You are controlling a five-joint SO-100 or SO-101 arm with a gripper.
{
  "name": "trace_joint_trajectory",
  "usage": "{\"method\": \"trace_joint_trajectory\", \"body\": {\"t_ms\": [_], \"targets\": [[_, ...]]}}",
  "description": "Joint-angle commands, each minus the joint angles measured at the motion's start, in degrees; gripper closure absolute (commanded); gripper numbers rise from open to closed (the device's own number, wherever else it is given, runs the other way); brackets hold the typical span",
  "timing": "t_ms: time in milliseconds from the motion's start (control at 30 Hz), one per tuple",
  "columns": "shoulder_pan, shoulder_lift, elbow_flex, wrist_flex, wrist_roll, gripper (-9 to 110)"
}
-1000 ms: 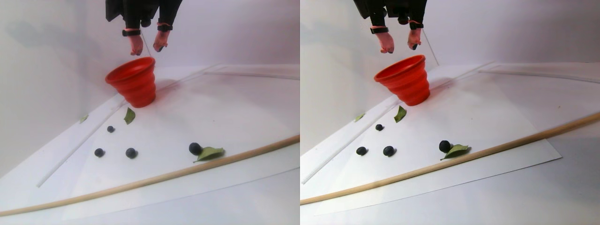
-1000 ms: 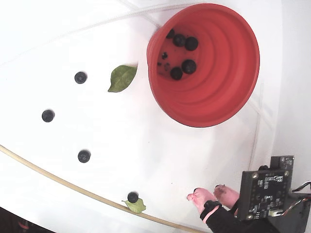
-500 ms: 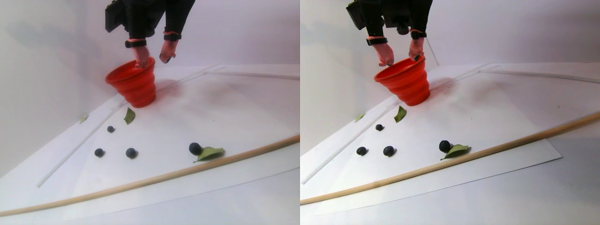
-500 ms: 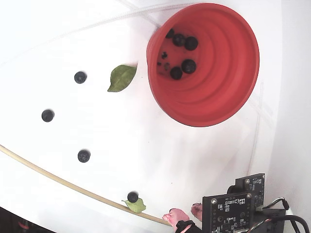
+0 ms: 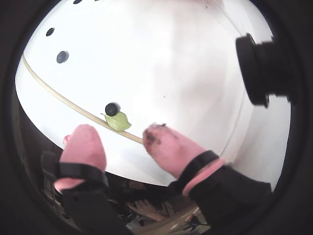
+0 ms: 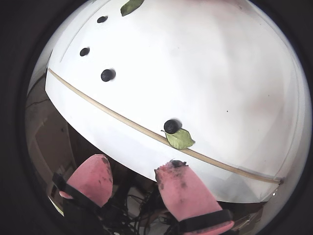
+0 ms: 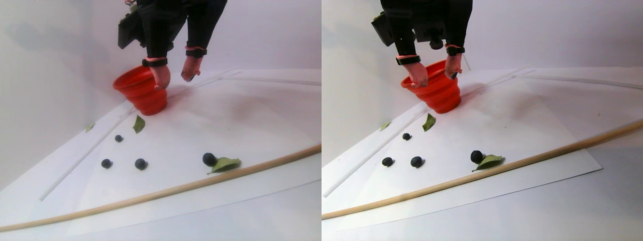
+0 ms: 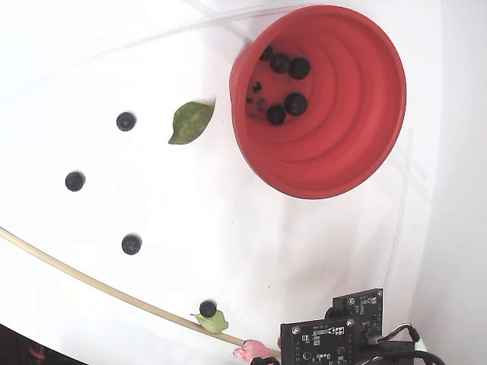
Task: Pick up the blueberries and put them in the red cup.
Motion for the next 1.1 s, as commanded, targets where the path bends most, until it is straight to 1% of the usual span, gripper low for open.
{"method": "trace_joint_trajectory", "body": {"t_ms": [0, 333, 467, 1067], "targets": [[0.88, 0.70, 0.44, -2.02, -0.79, 84], [4.04, -4.66, 2.90, -7.29, -1.05, 84], [5.10, -9.40, 3.08, -10.90, -0.88, 84], [6.77, -23.20, 1.93, -21.71, -0.44, 84]]}}
